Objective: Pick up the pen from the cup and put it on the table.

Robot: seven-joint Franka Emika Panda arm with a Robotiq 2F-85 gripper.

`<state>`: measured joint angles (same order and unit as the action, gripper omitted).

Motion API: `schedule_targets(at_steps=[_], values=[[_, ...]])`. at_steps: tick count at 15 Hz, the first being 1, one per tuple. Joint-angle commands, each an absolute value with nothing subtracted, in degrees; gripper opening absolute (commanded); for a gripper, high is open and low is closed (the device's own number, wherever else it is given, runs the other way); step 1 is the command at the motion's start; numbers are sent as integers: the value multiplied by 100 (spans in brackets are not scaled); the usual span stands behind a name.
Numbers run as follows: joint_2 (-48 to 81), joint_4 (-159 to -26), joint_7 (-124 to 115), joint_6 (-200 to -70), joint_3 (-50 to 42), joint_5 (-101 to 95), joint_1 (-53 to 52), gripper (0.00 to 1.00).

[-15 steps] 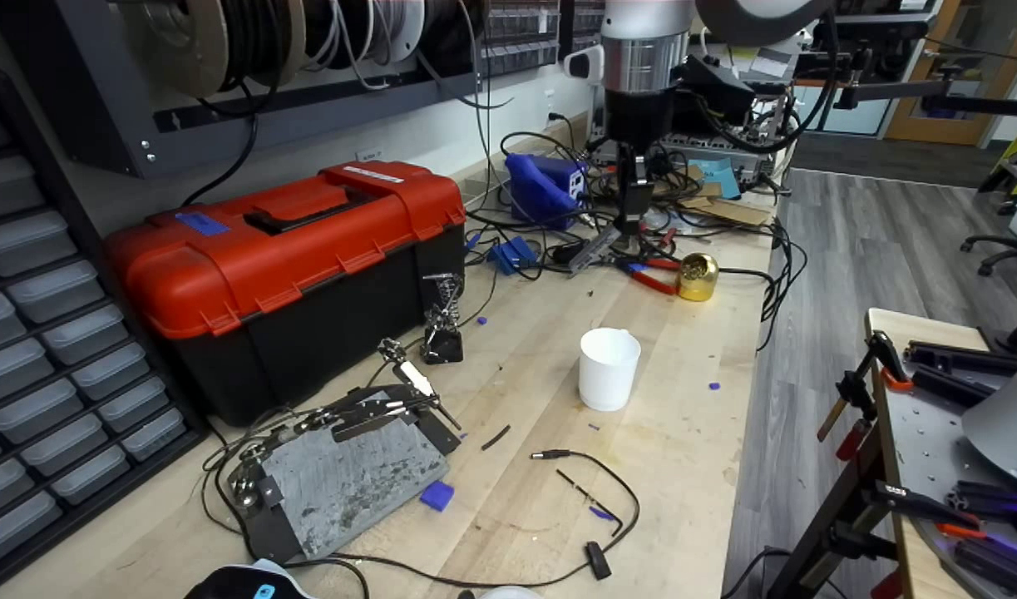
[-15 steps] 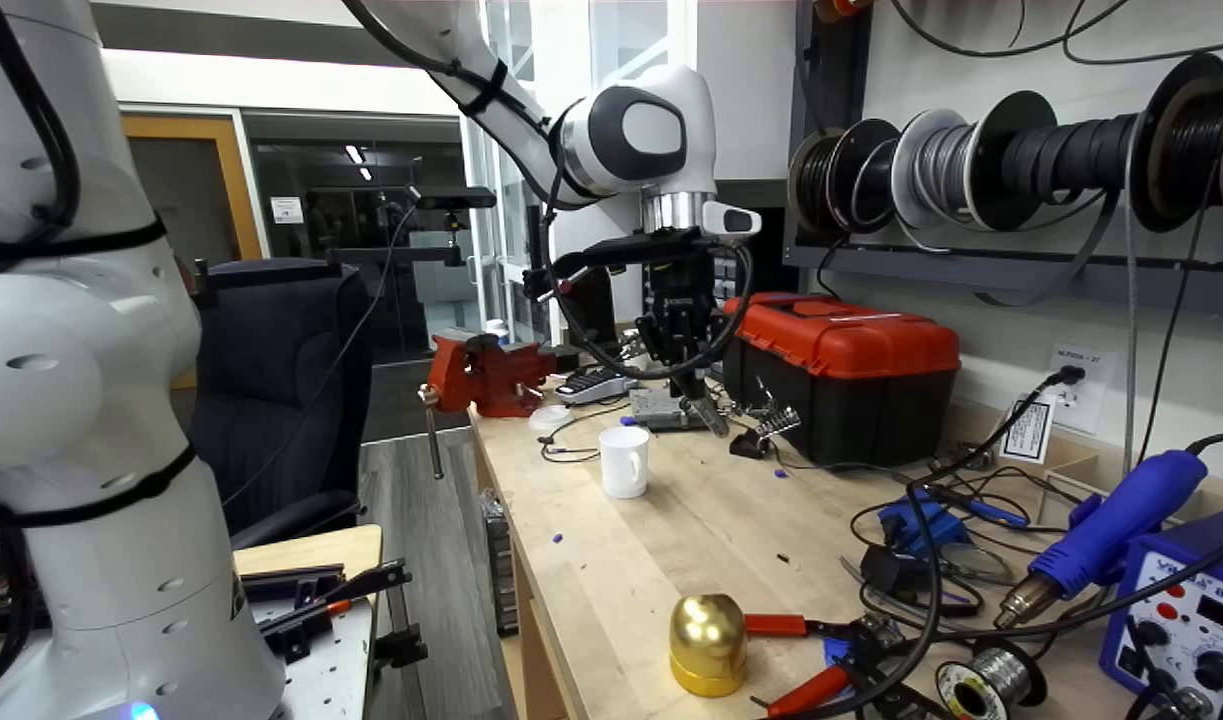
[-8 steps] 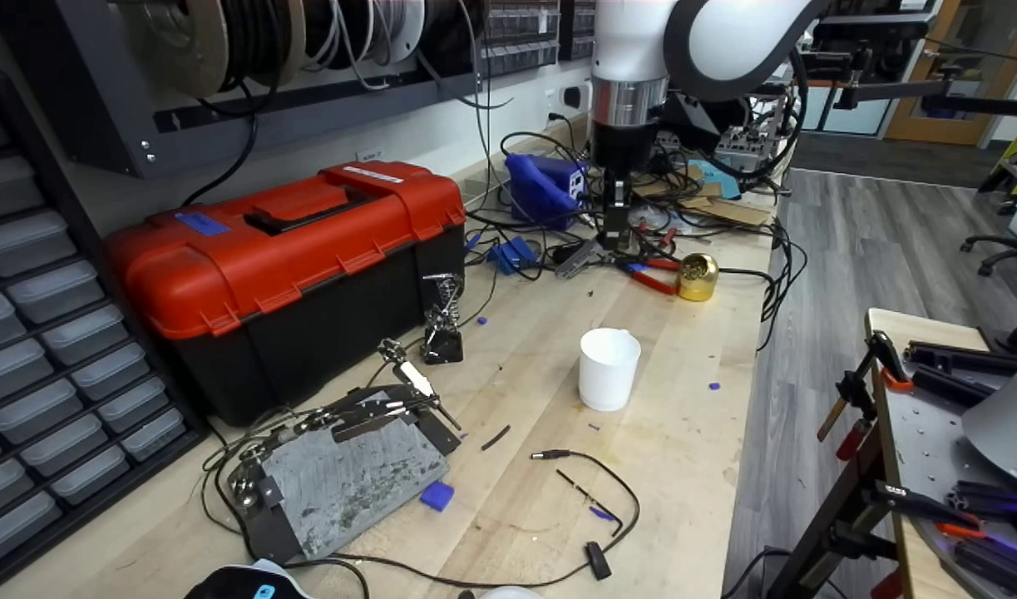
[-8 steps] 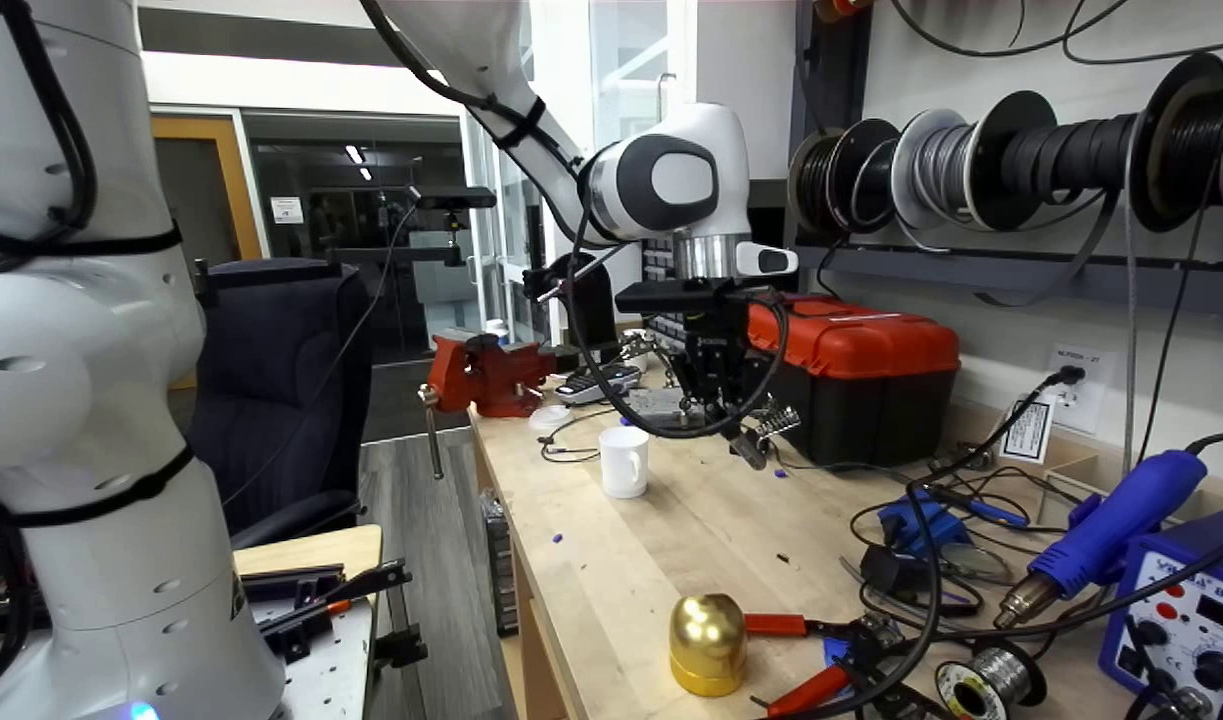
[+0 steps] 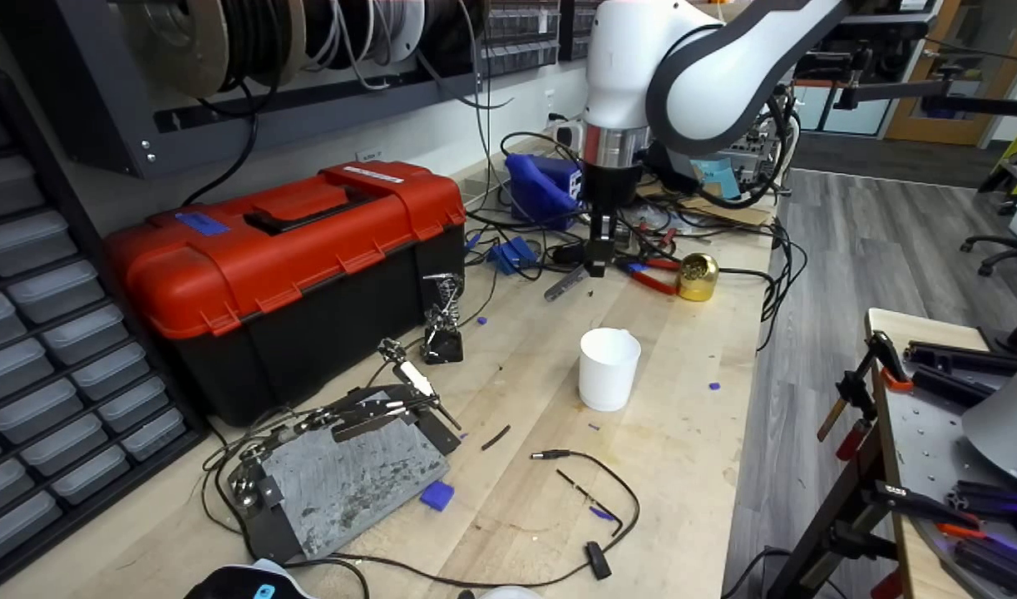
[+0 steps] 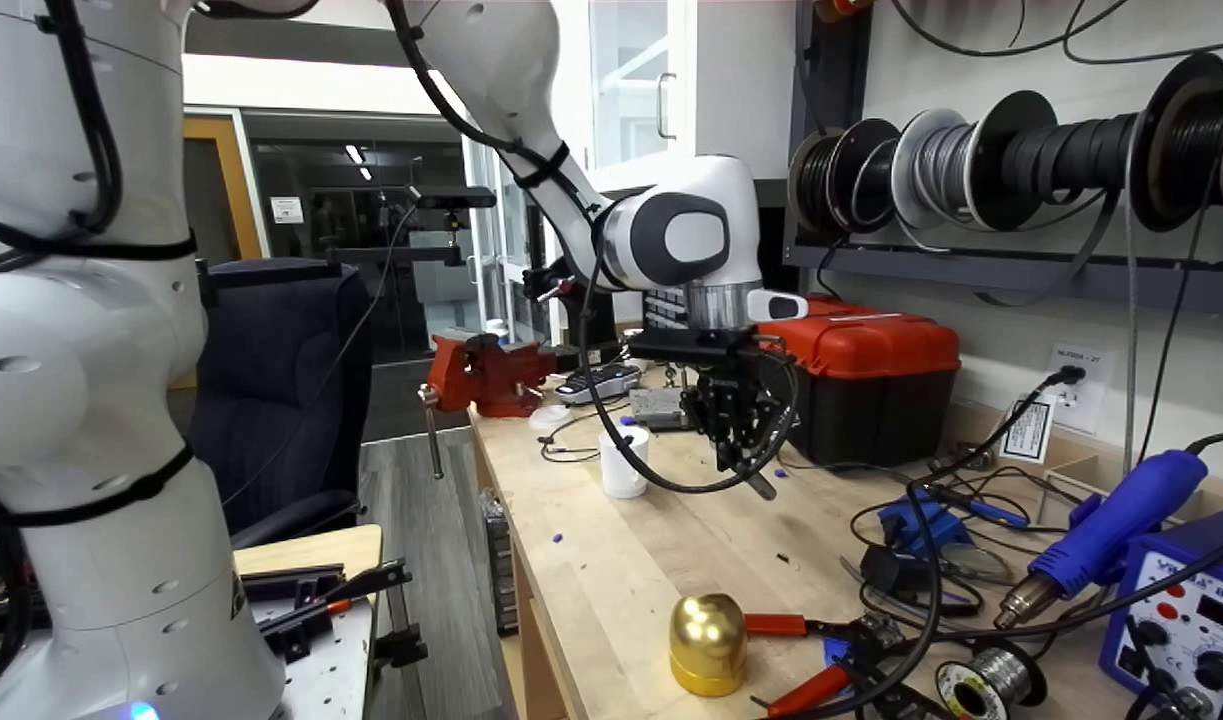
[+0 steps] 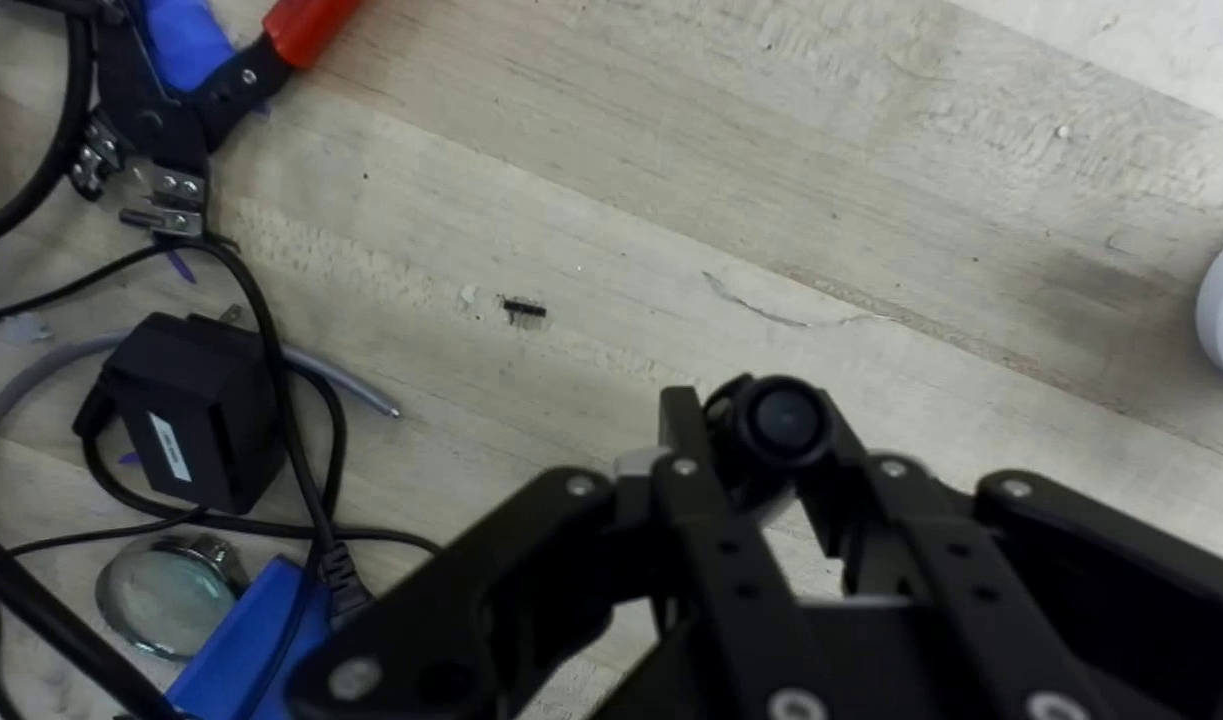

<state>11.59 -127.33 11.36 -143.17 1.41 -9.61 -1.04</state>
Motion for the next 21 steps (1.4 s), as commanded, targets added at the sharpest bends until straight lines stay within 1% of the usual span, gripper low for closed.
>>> schedule_targets(at_steps=[1,8,9,10,11,18,19,21], values=[[1309,-12816,1126,-14702,71,-902,7,6],[1451,-13047,1114,-15055,39,-765,119,7],[1441,-13100,1127,-15074,50,-723,129,14],[1425,-13166,1153,-15086,73,-646,143,51],[1424,-13222,1180,-15092,90,-588,147,51],[1129,-13581,1111,-14908,173,-507,42,95],[1070,-13604,1082,-14878,166,-553,17,98],[889,-13661,1049,-14793,157,-624,-27,100]])
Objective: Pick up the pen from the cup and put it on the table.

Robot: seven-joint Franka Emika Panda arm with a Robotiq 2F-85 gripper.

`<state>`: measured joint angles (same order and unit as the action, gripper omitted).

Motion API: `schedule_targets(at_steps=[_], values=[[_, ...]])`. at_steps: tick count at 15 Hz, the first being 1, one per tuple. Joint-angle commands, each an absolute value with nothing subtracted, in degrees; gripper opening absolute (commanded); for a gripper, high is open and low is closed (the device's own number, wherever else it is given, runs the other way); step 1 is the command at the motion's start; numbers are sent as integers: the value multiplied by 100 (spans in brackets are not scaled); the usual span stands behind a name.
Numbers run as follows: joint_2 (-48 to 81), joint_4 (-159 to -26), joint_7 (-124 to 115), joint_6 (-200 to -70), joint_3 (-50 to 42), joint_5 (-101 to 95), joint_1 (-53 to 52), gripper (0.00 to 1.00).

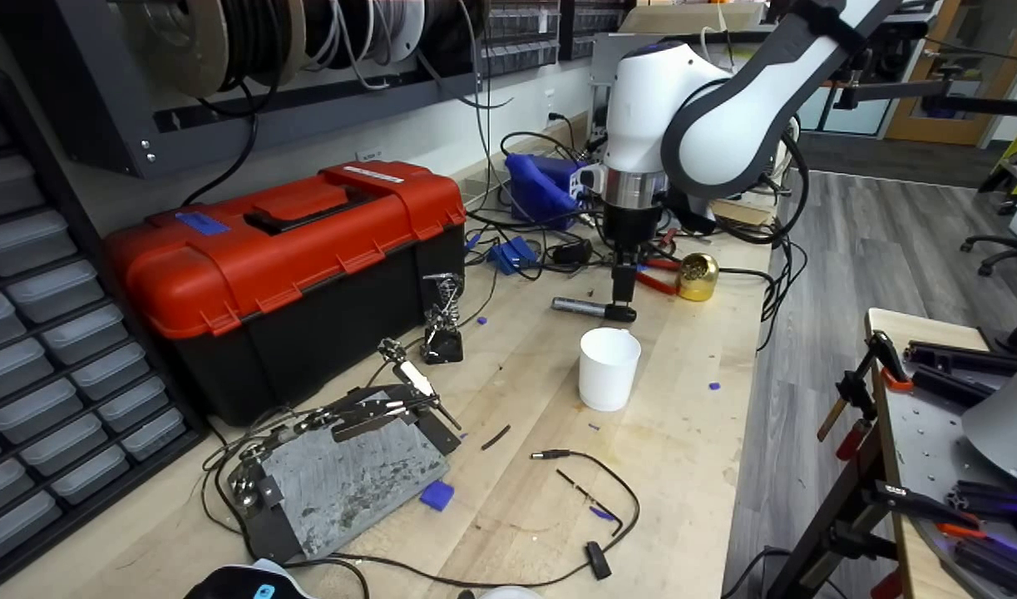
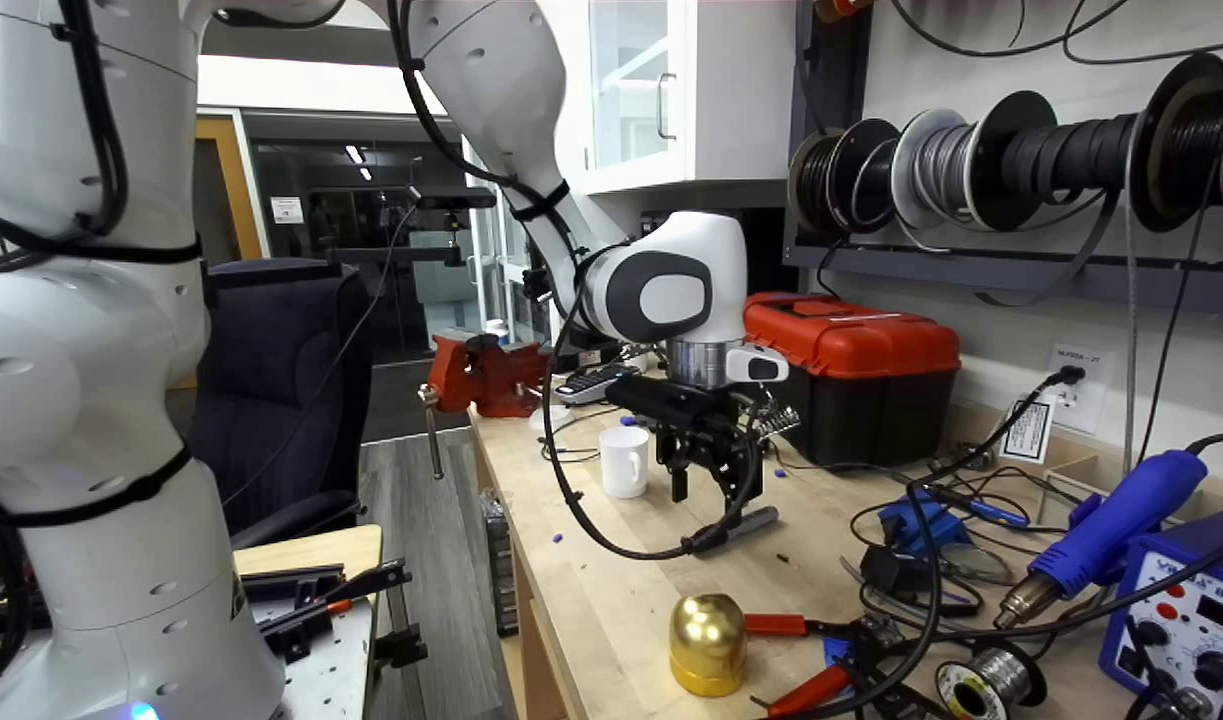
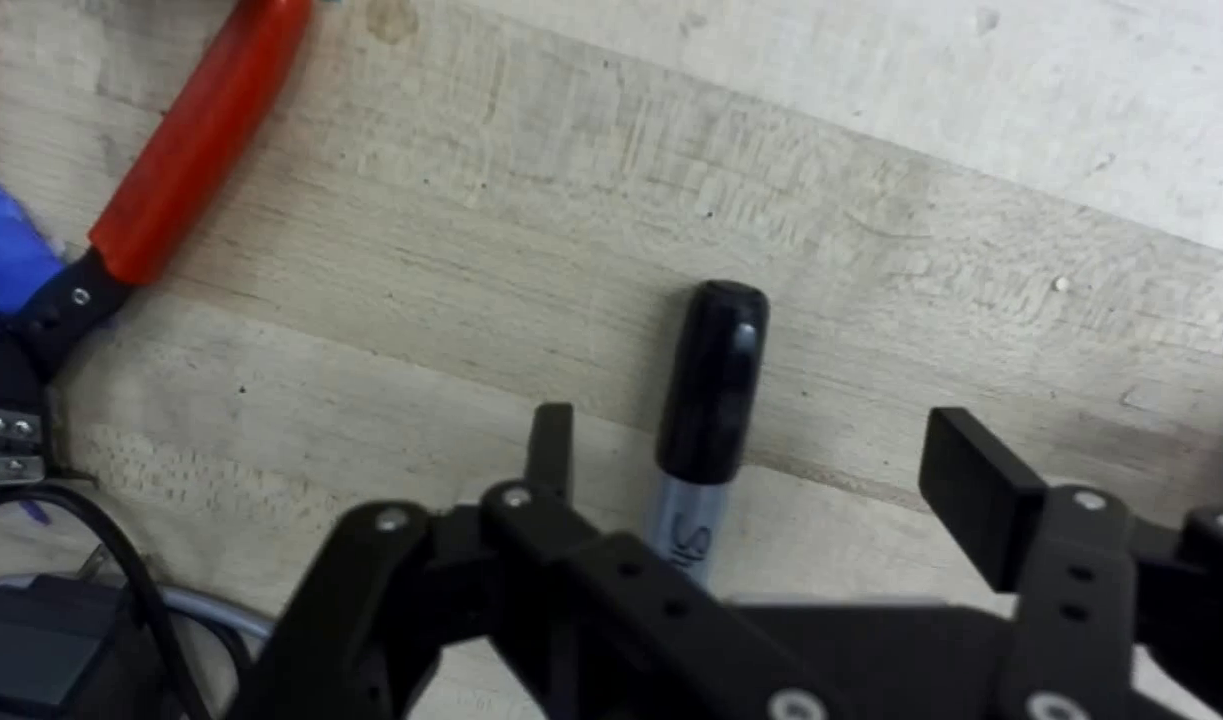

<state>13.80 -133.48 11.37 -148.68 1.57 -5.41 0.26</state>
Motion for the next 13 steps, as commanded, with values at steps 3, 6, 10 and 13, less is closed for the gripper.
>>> schedule_targets(at_steps=[3,6,10,13], values=[[610,-13693,1056,-14636,156,-692,-67,100],[383,-13698,1099,-14410,175,-692,-95,100],[573,-13494,1139,-14412,179,-597,-92,100],[551,-13506,1139,-14393,179,-597,-93,100]])
